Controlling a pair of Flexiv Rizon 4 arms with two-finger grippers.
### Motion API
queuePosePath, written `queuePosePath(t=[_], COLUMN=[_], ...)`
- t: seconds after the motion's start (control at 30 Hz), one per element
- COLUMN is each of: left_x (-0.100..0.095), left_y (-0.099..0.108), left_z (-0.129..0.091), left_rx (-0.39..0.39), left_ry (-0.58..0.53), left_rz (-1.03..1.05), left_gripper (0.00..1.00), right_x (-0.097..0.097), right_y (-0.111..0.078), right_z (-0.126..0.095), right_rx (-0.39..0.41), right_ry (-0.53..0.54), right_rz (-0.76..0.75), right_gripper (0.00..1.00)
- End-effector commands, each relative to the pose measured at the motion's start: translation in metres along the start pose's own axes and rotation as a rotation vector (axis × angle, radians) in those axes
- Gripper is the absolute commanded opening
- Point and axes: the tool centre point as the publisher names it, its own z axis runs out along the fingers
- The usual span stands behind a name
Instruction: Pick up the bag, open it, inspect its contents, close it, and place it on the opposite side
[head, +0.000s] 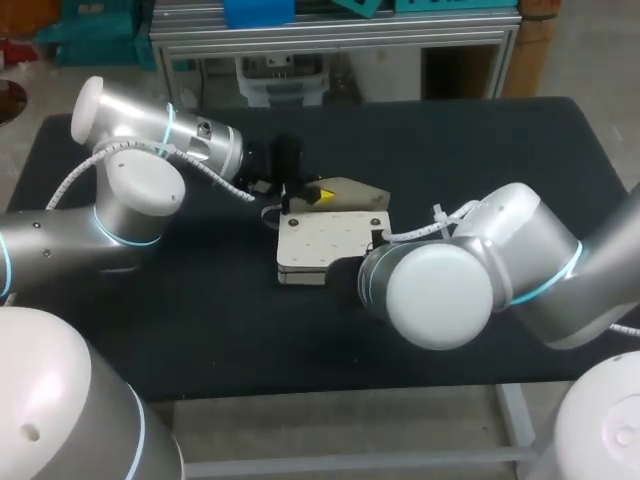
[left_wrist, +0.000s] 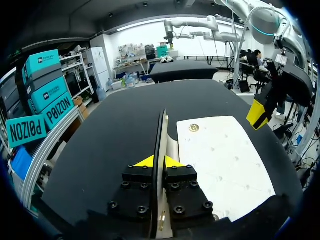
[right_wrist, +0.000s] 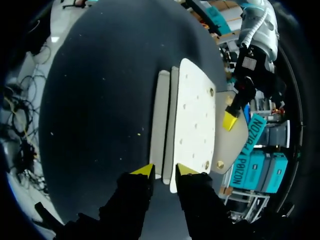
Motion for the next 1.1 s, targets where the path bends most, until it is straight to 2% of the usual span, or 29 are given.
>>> queuePosePath(t=[0.03,0.57,0.97,1.07,1.1], left_x=[-0.002,-0.001,-0.001,-0.001,-0.001], left_y=[-0.001,0.003,0.004,0.004,0.004], left_z=[0.008,0.013,0.018,0.02,0.02], left_rx=[-0.002,-0.013,-0.022,-0.024,-0.024], left_ry=[0.007,0.025,0.039,0.041,0.041], left_rz=[-0.001,-0.012,-0.005,-0.005,-0.006], left_gripper=[0.0,0.0,0.0,0.0,0.0], right_x=[0.004,-0.001,-0.011,-0.012,-0.012], right_y=[-0.001,-0.009,-0.013,-0.014,-0.014], right_z=[0.007,0.03,0.036,0.037,0.037], right_rx=[-0.002,0.023,0.025,0.025,0.024], right_ry=[-0.481,-0.521,-0.542,-0.545,-0.546], right_rz=[-0.006,-0.004,-0.004,0.001,0.003], right_gripper=[0.27,0.29,0.24,0.18,0.02])
